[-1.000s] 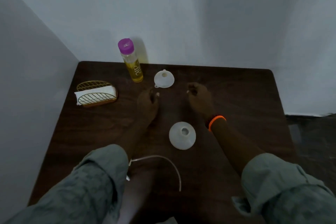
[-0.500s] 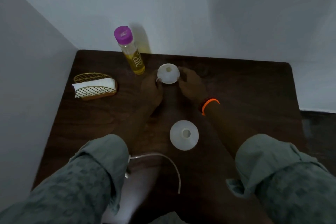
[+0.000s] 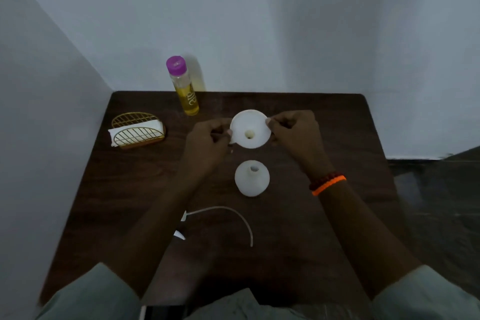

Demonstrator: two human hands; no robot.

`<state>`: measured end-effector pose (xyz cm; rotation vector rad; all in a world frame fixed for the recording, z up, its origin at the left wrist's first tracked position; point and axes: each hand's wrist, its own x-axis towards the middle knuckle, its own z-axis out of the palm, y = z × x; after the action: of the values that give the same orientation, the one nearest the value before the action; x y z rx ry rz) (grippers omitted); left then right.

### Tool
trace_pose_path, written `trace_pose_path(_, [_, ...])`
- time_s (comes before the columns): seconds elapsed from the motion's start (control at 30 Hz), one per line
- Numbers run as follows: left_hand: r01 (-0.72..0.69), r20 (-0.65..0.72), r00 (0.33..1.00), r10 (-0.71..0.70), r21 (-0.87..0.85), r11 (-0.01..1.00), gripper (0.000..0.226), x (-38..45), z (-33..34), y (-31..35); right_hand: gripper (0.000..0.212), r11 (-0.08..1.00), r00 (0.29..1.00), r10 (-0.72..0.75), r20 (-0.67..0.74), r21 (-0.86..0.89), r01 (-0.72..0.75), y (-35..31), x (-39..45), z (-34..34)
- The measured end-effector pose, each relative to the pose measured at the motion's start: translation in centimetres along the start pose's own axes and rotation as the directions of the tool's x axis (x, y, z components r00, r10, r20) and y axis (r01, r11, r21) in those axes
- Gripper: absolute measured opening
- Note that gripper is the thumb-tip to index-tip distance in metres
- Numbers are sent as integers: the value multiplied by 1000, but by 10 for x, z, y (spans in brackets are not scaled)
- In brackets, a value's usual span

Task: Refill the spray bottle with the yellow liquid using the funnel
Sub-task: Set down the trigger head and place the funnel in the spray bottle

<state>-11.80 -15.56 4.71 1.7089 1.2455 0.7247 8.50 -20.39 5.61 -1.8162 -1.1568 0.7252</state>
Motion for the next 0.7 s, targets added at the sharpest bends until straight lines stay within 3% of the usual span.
trace_pose_path(0.37, [83,130,989,-70,-96,992,25,-49,-7,21,11,1000,999,23,-34,-21,-24,-5,-59,-18])
trace_pose_path(0.7, [84,107,992,-73,-100,991,23,-49,0,20,11,999,999,35,-24,11,-34,4,-64,-16])
